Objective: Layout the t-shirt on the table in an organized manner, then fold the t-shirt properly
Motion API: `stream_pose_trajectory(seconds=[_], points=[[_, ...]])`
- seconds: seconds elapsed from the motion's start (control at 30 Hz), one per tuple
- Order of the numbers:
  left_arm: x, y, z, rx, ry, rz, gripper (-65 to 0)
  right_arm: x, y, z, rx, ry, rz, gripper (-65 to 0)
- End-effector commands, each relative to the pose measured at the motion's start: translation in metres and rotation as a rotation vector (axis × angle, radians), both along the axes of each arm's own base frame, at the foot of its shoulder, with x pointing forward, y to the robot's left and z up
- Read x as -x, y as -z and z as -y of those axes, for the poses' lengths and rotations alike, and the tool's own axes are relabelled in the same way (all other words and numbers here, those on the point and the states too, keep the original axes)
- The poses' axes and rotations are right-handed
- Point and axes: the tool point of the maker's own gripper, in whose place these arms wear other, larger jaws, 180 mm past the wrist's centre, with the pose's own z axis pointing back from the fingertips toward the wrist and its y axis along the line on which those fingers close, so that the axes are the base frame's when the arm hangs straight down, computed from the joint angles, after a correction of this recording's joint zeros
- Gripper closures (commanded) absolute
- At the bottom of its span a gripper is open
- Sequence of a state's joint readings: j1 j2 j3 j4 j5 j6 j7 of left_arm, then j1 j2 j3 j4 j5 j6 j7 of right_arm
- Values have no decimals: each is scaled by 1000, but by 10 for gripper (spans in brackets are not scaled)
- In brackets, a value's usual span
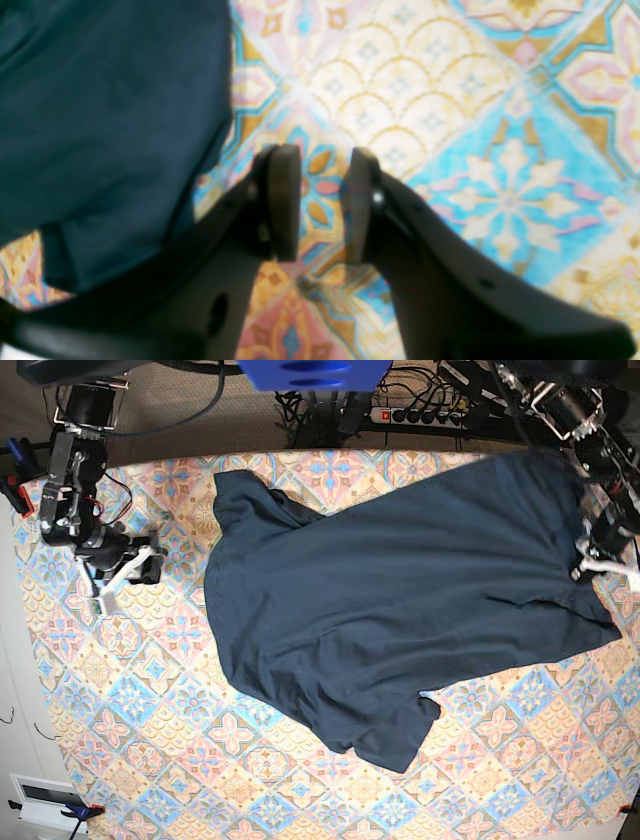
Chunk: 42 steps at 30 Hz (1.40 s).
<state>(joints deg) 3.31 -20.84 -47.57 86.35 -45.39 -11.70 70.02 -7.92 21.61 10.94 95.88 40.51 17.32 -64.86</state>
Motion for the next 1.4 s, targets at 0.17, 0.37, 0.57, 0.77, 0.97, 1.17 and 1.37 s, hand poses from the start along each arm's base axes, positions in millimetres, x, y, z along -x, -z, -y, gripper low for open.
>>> stream_pose_trajectory(seconds=[0.17,0.37,0.57,0.77,0.97,1.17,1.37], points=[[-47,-39,-32,-19,-41,106,0,-1,2,-45,-17,-147,1,-170],[-66,-32,-52,-66,-107,51,0,-30,-19,-60,-20,-190,86,-170],[-47,-22,-73,-153,-155,-22,0,-51,-37,-73,-20,-226,140,-170],[-15,-23,-108,-210,-255,-22,-123,-63,-45,-111,-13,-350,163,-170],[-12,-31,-118,-249,-263,-16,-344,-62,-20,-118,76,-399,103,-206],[-12,-31,-118,-241,-266,-9,-446,-56,6,-133,45,-382,36,-214],[7,-28,-113,-248,-235,-28,-442,-53,17,-129,37,-368,-3,-214]])
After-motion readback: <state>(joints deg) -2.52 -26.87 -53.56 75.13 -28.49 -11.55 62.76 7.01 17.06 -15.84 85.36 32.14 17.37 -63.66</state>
